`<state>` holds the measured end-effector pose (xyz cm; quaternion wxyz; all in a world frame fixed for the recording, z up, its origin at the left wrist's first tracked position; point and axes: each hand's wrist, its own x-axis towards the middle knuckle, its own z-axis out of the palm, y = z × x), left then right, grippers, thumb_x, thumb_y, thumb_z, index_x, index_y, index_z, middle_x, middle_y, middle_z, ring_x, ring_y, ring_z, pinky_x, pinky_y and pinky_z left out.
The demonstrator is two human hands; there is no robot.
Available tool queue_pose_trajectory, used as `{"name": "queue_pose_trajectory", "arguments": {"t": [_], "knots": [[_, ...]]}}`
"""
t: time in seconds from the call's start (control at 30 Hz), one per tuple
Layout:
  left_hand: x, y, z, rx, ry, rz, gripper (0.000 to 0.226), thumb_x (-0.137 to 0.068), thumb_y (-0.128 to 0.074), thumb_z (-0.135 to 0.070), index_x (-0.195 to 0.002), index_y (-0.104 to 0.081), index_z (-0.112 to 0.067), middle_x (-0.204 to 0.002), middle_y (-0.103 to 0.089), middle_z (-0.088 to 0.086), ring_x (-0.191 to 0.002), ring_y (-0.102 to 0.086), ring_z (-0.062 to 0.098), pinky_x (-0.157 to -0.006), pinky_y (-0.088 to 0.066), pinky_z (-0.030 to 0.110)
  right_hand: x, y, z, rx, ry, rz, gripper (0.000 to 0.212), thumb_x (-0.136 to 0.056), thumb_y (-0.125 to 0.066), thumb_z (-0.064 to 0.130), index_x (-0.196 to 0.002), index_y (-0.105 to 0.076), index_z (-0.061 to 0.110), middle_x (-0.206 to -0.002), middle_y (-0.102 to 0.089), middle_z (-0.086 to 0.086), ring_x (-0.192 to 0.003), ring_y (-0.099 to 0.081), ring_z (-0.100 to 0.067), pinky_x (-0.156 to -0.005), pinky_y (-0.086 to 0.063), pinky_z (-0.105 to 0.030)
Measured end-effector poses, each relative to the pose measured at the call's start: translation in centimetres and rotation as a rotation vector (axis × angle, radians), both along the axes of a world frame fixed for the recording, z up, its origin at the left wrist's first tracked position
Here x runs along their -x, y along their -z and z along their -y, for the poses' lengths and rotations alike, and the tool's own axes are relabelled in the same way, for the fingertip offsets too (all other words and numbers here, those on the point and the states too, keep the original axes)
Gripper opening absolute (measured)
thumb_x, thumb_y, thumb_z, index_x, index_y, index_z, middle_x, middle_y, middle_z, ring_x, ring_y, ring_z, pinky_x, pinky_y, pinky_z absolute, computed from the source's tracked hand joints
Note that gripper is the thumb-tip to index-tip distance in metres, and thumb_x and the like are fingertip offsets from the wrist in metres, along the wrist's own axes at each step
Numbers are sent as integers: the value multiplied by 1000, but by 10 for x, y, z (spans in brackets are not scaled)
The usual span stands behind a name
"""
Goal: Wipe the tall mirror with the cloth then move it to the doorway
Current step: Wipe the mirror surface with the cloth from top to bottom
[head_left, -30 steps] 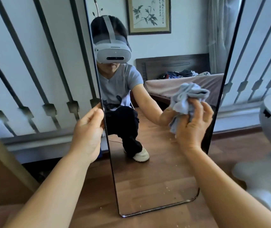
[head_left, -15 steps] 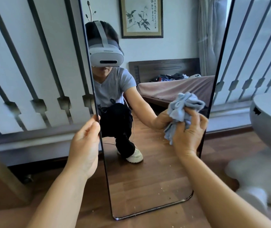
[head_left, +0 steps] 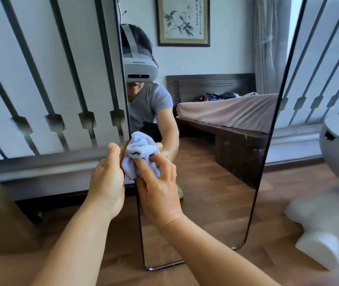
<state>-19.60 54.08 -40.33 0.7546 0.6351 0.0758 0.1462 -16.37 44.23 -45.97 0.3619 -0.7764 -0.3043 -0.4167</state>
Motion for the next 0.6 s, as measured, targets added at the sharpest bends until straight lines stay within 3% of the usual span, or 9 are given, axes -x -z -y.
{"name": "queue_pose_trajectory", "arguments": {"t": [0.07,0.17,0.23,0.3,0.43,0.5,0.6], "knots": [[0,2,2,27,-62,4,52,-96,-29,-50,-120,-65,-21,-122,-69,1,-117,-60,13,-106,-39,35,-6,-1,9,23,-13,1,45,-79,-64,9,-119,-51,26,-115,-35,0,-99,-35,-16,-81,-48,-34],[2,1,9,47,-108,19,39,-99,-29,-41,-121,-57,-26,-127,-60,-9,-115,-56,2,-104,-36,25,-17,-4,28,-64,-4,-110,38,-84,-48,21,-121,-50,31,-116,-36,2,-102,-39,-20,-84,-47,-35],[2,1,12,29,-141,30,40,-99,-31,-39,-129,-51,-23,-121,-55,-14,-108,-51,-2,-99,-32,22,-28,-3,47,-173,46,-175,40,-87,-45,24,-125,-46,35,-115,-34,8,-103,-41,-20,-87,-39,-26],[1,5,10,14,-153,36,38,-99,-33,-38,-126,-54,-24,-113,-57,-20,-102,-53,-5,-98,-33,22,-42,-2,69,-292,115,-202,43,-89,-52,14,-128,-47,33,-115,-31,7,-102,-40,-17,-90,-34,-19],[0,10,3,-111,-124,34,33,-97,-38,-40,-89,-69,-34,-88,-72,-21,-94,-63,-1,-83,-43,21,-67,-5,114,-548,240,-311,42,-89,-55,3,-130,-53,15,-114,-35,-4,-101,-42,-14,-88,-28,1],[1,12,1,-114,-127,43,35,-98,-38,-39,-87,-70,-35,-86,-72,-21,-95,-63,0,-83,-43,22,-77,-4,135,-661,302,-378,43,-90,-53,2,-132,-50,13,-115,-37,-13,-104,-43,-17,-84,-24,6],[3,9,3,-103,-149,55,33,-98,-38,-34,-89,-69,-30,-94,-71,-12,-105,-60,15,-94,-44,32,-85,-3,155,-759,392,-451,45,-90,-51,3,-134,-48,14,-122,-37,-18,-111,-47,-26,-84,-23,4]]}}
